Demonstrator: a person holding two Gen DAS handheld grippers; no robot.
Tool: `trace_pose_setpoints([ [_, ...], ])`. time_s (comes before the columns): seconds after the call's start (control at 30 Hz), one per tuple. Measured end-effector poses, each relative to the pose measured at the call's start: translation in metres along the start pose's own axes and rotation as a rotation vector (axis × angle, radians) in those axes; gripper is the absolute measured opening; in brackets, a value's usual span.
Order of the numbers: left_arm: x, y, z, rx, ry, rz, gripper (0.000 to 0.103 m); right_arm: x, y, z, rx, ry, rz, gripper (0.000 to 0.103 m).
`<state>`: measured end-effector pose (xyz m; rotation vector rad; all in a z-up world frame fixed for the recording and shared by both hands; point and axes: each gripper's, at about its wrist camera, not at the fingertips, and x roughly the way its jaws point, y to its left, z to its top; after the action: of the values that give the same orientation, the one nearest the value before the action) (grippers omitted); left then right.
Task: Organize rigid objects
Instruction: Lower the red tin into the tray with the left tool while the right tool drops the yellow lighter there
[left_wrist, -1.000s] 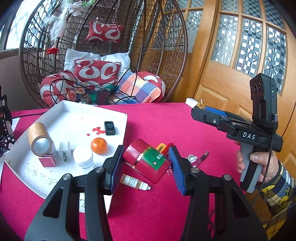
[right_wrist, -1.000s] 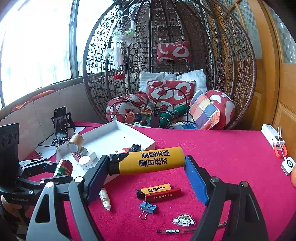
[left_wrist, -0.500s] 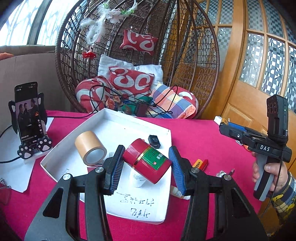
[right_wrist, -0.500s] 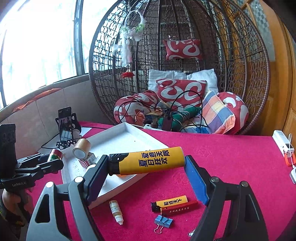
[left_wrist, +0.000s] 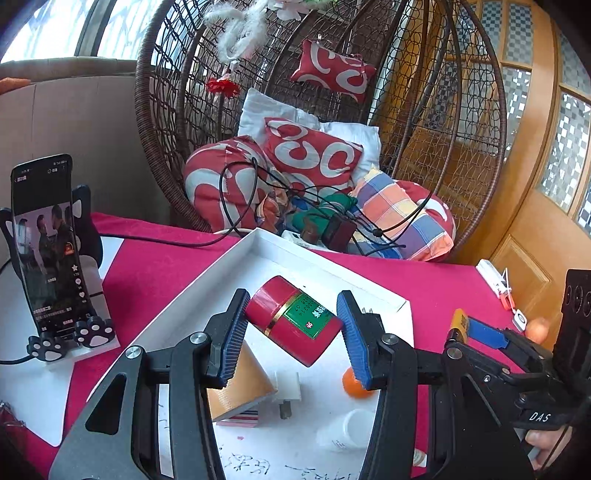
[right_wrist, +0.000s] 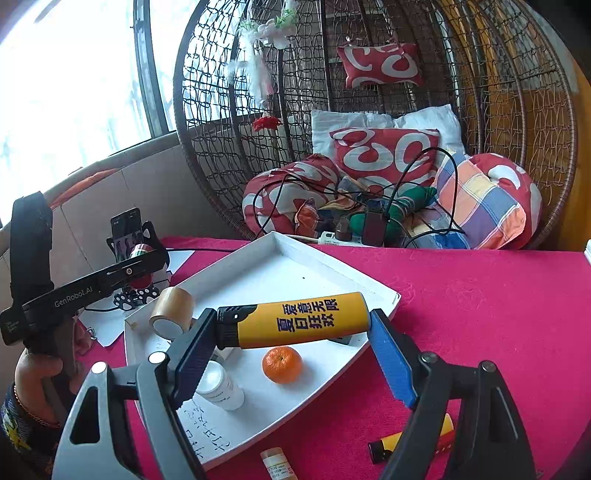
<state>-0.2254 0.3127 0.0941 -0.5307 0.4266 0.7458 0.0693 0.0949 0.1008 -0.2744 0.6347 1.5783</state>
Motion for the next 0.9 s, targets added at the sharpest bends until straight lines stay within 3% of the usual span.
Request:
trace_pose_setpoints([
  [0.2,0.029,-0.013,-0.009,0.014,0.051,0.02,0.049,0.036,0.013,-0.007,0.0,0.049,0.004,0.081],
  [0.5,0.034,-0.007,-0.01,-0.016,0.06,0.035,0.049,0.057,0.011,-0.021,0.021,0.1,-0.008,0.082],
  [0.6,0.029,-0.006,-0.011,-0.033,0.042,0.041,0.058,0.056,0.012,-0.023,0.03,0.104,0.008,0.086],
  [0.67,0.024,-0.006,-0.011,-0.046,0.024,0.035,0.083,0.05,0.013,-0.024,0.03,0.079,0.012,0.094],
  [0.7,0.02,-0.006,-0.012,-0.056,0.01,0.028,0.087,0.046,0.014,-0.025,0.026,0.063,0.009,0.103],
  [0.77,0.011,-0.006,-0.012,-0.068,-0.014,0.026,0.103,0.034,0.015,-0.026,0.013,0.016,-0.001,0.103],
  [0.9,-0.01,-0.01,-0.016,-0.08,-0.072,0.019,0.103,0.009,0.013,-0.028,0.003,-0.039,-0.039,0.103],
])
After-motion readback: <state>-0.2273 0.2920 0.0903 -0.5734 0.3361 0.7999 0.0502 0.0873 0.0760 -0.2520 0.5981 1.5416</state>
